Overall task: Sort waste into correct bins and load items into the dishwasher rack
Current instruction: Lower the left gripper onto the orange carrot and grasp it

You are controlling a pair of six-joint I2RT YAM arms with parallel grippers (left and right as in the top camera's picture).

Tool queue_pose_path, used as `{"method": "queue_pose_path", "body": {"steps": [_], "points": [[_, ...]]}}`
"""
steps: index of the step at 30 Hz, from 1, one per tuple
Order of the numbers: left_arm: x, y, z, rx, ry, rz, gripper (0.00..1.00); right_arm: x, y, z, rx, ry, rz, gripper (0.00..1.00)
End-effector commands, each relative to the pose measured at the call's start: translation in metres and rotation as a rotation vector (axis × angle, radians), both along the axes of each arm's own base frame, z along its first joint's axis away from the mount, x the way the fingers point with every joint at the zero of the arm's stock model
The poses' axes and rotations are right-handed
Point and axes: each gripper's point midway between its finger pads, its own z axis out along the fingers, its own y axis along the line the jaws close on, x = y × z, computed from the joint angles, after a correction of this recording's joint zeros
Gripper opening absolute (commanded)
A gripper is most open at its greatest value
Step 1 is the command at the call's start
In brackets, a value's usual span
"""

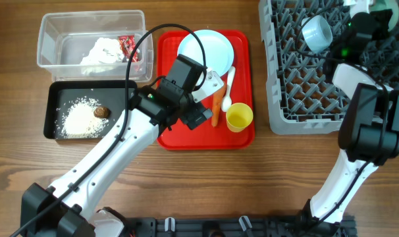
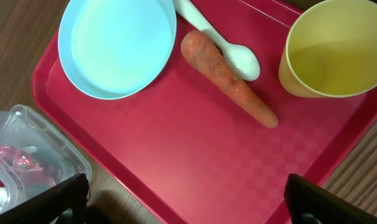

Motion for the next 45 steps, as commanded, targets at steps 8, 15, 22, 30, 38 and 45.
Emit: {"method": "queue_pose_path", "body": {"steps": [8, 15, 22, 30, 38, 45], "points": [[0.001, 0.001, 0.009, -0.019, -0.019, 0.014, 1.0, 0.003, 0.003, -0.04, 0.022, 0.159, 0.01, 0.04], [0.001, 0.001, 0.009, -0.019, -0.018, 0.014, 1.0, 0.011, 0.027, -0.049, 0.024, 0.204, 0.055, 0.04], [0.001, 0.001, 0.009, -0.019, -0.018, 0.014, 1.0, 0.022, 0.078, -0.069, 0.03, 0.305, 0.143, 0.04], [0.001, 0.001, 0.009, -0.019, -0.018, 0.014, 1.0, 0.026, 0.083, -0.058, 0.033, 0.236, 0.151, 1.0], [0.001, 0.001, 0.009, -0.019, -0.019, 0.014, 1.0, 0.036, 0.099, -0.012, 0.22, -0.051, 0.252, 1.0], [0.001, 0.001, 0.009, -0.019, -0.019, 0.014, 1.0, 0.031, 0.117, 0.031, 0.402, -0.174, 0.358, 1.0]]}}
